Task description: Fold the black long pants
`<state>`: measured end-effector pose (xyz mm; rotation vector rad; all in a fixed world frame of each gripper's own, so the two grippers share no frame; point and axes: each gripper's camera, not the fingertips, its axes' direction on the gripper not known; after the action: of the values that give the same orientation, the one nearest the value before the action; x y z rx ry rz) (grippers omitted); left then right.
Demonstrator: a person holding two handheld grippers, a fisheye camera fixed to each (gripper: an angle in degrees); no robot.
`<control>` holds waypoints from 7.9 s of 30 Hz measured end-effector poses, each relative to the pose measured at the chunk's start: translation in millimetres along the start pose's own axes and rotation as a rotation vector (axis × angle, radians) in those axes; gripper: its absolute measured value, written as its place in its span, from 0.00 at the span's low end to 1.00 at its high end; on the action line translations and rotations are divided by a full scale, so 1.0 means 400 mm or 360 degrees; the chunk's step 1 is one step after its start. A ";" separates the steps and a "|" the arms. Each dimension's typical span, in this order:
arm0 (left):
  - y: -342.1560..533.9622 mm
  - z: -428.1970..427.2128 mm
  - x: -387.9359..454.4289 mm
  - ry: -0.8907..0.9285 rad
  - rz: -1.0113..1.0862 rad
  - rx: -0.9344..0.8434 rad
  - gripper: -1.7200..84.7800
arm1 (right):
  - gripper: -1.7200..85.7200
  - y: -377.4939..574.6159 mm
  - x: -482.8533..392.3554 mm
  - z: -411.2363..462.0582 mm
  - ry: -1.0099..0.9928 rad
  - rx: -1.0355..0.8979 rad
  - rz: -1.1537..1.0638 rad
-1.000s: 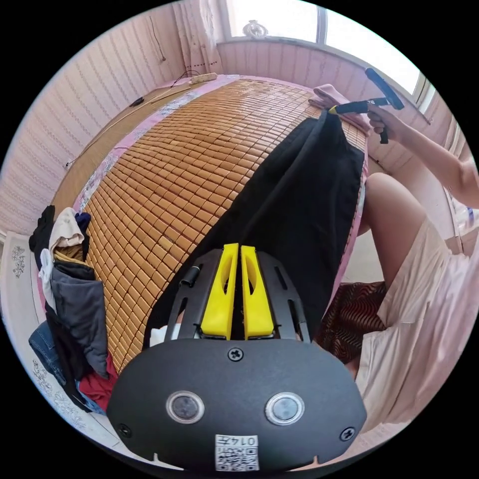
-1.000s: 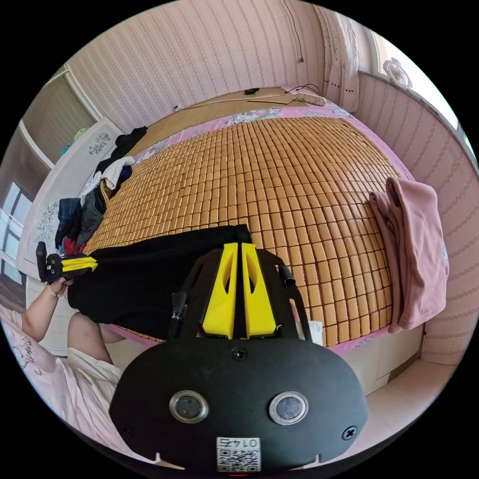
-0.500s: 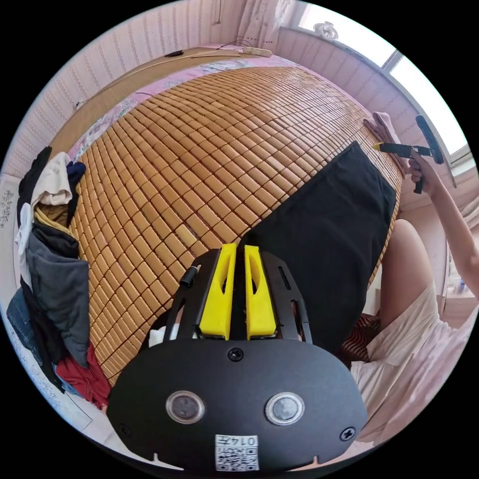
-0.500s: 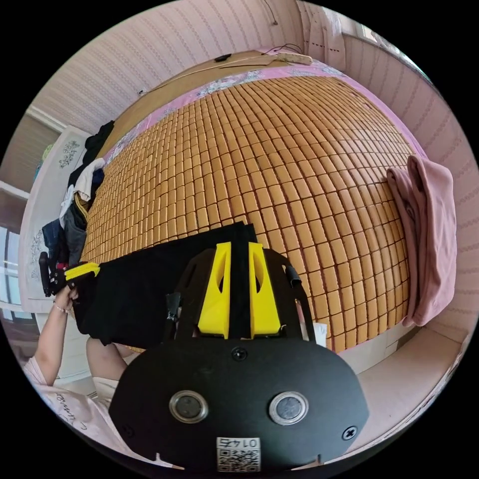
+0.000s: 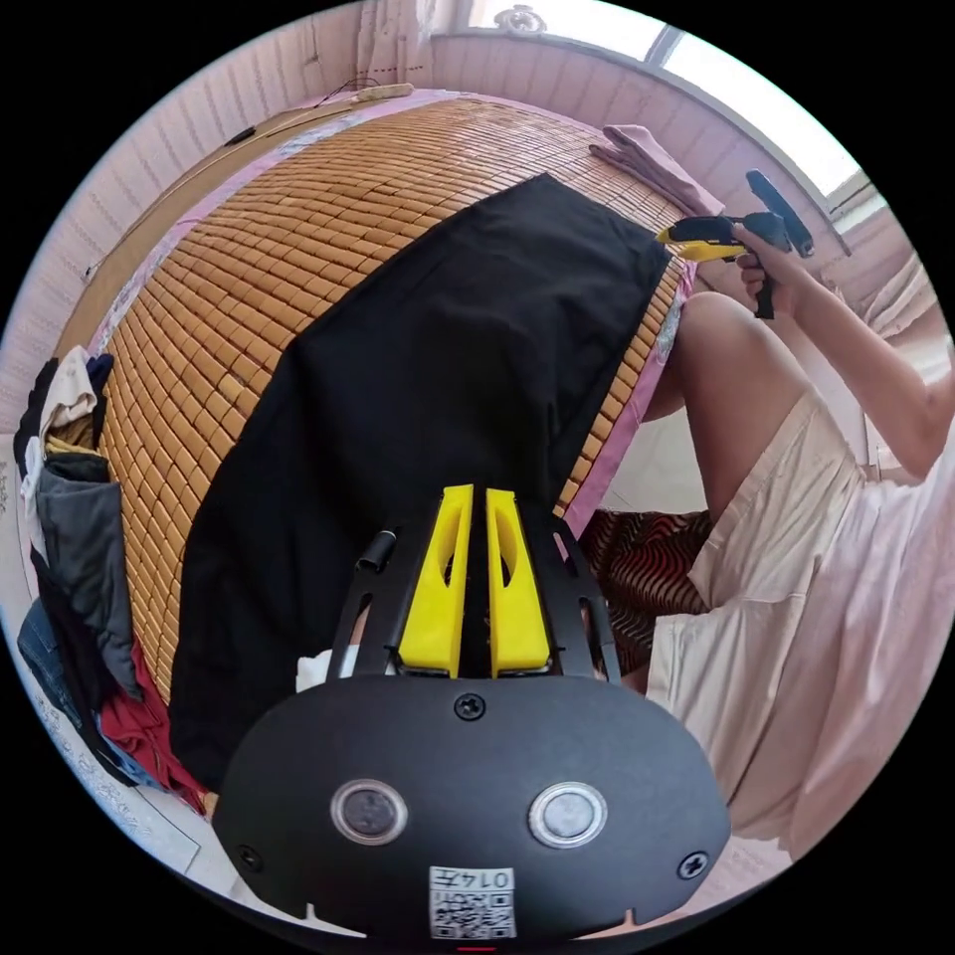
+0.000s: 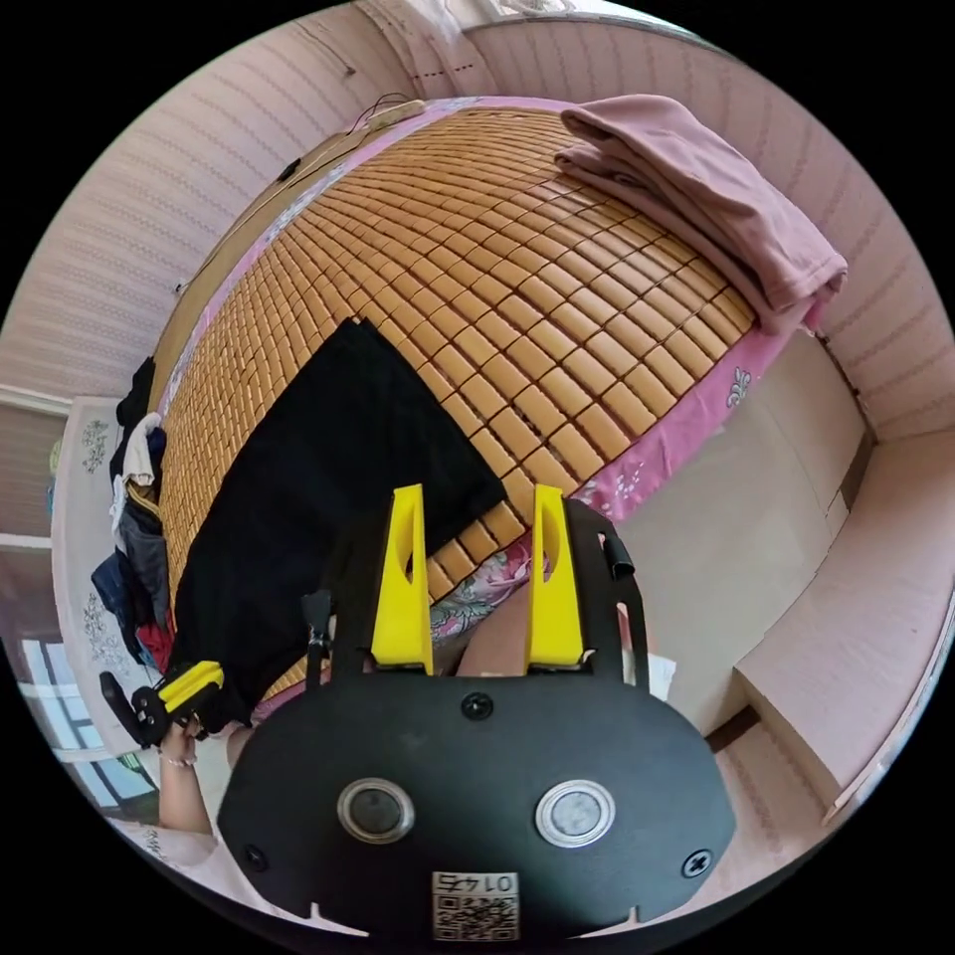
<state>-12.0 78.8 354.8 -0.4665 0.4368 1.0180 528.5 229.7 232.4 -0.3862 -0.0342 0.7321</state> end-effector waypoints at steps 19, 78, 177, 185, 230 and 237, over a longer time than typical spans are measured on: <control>0.149 0.071 0.024 0.0180 0.0033 0.0012 0.01 | 0.02 -0.015 -0.084 -0.042 0.0277 0.0192 -0.0153; 1.378 -0.284 -0.575 0.0162 -0.0233 0.0685 0.09 | 0.02 0.901 -2.390 0.534 -0.1101 -0.1730 -0.3843; 0.011 -0.005 0.229 0.0048 0.0120 0.0103 0.01 | 0.01 0.038 -1.509 0.536 0.0448 -0.0352 -0.2138; 0.177 -0.159 0.173 0.0123 -0.0052 0.0357 0.01 | 0.03 -0.144 -0.787 0.189 -0.0386 0.0263 -0.1025; 0.040 0.059 0.091 0.0374 -0.0242 0.0236 0.01 | 0.03 -0.247 0.071 -0.573 -0.1492 0.1097 -0.0678; 0.197 -0.107 -0.010 0.0545 -0.0428 0.0642 0.01 | 0.03 0.013 -0.526 -0.433 -0.1474 0.0255 -0.1791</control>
<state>-88.6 87.3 308.8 -0.3232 0.8429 0.5684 396.5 37.6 91.4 0.1805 -0.9826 -0.2620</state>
